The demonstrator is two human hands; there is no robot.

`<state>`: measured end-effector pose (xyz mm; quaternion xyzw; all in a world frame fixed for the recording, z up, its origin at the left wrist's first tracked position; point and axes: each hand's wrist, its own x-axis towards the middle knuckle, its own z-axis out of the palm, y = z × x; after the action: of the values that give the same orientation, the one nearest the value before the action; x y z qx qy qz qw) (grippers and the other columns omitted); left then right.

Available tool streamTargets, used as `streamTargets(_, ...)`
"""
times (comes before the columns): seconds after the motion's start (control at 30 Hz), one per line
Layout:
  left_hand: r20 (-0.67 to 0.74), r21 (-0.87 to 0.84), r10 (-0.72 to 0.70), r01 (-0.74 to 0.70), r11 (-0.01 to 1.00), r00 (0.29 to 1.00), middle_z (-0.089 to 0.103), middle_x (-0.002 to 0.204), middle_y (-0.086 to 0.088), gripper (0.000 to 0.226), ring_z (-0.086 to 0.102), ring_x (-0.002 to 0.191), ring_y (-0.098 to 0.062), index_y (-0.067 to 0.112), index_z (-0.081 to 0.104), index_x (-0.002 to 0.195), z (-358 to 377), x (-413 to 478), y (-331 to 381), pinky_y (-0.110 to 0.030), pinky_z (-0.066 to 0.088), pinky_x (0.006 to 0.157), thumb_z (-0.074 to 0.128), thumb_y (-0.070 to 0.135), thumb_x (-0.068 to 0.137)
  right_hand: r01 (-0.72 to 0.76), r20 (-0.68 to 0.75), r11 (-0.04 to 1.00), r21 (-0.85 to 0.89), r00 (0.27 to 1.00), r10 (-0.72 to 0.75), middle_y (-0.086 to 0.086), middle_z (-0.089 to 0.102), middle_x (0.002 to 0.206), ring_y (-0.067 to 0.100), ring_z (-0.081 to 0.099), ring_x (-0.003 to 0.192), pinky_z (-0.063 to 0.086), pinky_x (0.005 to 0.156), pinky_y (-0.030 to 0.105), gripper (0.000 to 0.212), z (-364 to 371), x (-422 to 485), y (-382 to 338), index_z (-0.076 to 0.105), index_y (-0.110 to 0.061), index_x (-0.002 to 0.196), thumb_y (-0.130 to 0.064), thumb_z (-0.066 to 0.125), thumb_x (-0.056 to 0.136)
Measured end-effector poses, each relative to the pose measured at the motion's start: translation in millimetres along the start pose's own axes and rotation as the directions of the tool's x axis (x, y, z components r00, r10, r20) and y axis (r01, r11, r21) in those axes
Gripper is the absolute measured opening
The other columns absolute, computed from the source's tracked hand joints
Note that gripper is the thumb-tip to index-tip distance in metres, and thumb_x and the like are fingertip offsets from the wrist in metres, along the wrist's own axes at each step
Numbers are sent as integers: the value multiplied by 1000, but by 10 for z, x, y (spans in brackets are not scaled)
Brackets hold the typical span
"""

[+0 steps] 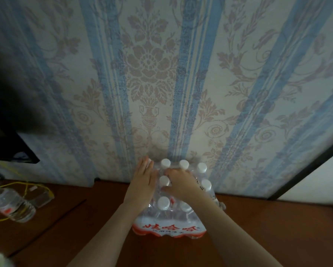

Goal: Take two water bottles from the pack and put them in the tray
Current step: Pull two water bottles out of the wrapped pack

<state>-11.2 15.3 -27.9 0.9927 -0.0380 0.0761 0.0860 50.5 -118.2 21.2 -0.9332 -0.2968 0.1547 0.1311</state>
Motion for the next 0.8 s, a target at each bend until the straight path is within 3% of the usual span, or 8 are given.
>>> streamTargets(0.07, -64, -126, -65, 57, 990, 996, 25, 151, -27, 51, 21, 141, -42, -9, 36, 138, 11, 22, -7, -48, 19, 116, 54, 9, 95, -26, 54, 999, -45, 998, 29, 6, 62, 119, 30, 56, 112, 42, 94, 43, 49, 76, 77, 30, 51, -23, 117, -41, 68, 75)
streamTargets(0.13, -122, -300, -172, 128, 945, 978, 17, 157, -15, 49, 11, 146, -29, 1, 28, 145, 12, 42, -1, -43, 10, 119, 33, 23, 101, -28, 38, 994, -103, 999, 32, 3, 61, 123, 28, 52, 117, 35, 99, 43, 52, 144, 117, 44, 50, -25, 119, -44, 68, 74)
streamTargets(0.23, -183, -368, -222, 143, 919, 958, 21, 157, -13, 51, 13, 145, -26, 5, 31, 145, 4, 39, 32, -43, 13, 119, 30, 30, 100, -43, -25, 991, -127, 999, 40, -1, 64, 118, 25, 54, 114, 33, 99, 42, 47, 181, 117, 42, 53, -29, 114, -46, 67, 73)
streamTargets(0.43, -111, -520, -349, 245, 818, 931, 22, 157, -12, 50, 13, 145, -24, 6, 31, 145, 0, 77, 53, -40, 13, 118, 30, 30, 100, -83, -105, 994, -69, 992, 75, -5, 68, 102, 22, 58, 105, 31, 94, 42, 37, 179, 56, 35, 59, -31, 100, -49, 67, 68)
streamTargets(0.57, -89, -402, -230, 176, 898, 969, 14, 159, -12, 45, -3, 141, -8, 3, 22, 147, 47, 61, 1, -23, 0, 114, 28, 17, 104, -82, -169, 995, 52, 982, 90, -5, 69, 96, 20, 57, 101, 31, 93, 40, 31, 198, 62, 66, 65, -31, 95, -45, 70, 68)
streamTargets(0.7, -131, -386, -273, 204, 899, 953, 23, 156, -11, 48, 16, 145, -21, 5, 31, 144, -11, 58, 13, -32, 14, 116, 32, 25, 101, -66, -204, 950, 304, 970, 133, -4, 71, 90, 19, 60, 93, 41, 92, 37, 29, 176, 63, 109, 72, -26, 91, -38, 77, 65)
streamTargets(0.77, -136, -320, -223, 170, 932, 965, 39, 146, -25, 51, 36, 136, -37, -8, 43, 135, -58, 26, 11, -43, 32, 110, 59, 10, 90, -10, -233, 882, 471, 963, 136, 1, 74, 90, 20, 64, 88, 50, 79, 29, 28, 143, 35, 119, 74, -20, 93, -27, 79, 66)
streamTargets(0.8, -79, -285, -181, 151, 946, 980, 48, 135, -33, 60, 47, 126, -44, -16, 49, 126, -58, 5, 27, -49, 42, 102, 76, -2, 74, 18, -250, 833, 552, 957, 145, 1, 73, 90, 18, 65, 86, 50, 71, 20, 29, 103, 5, 112, 73, -18, 95, -22, 80, 67)
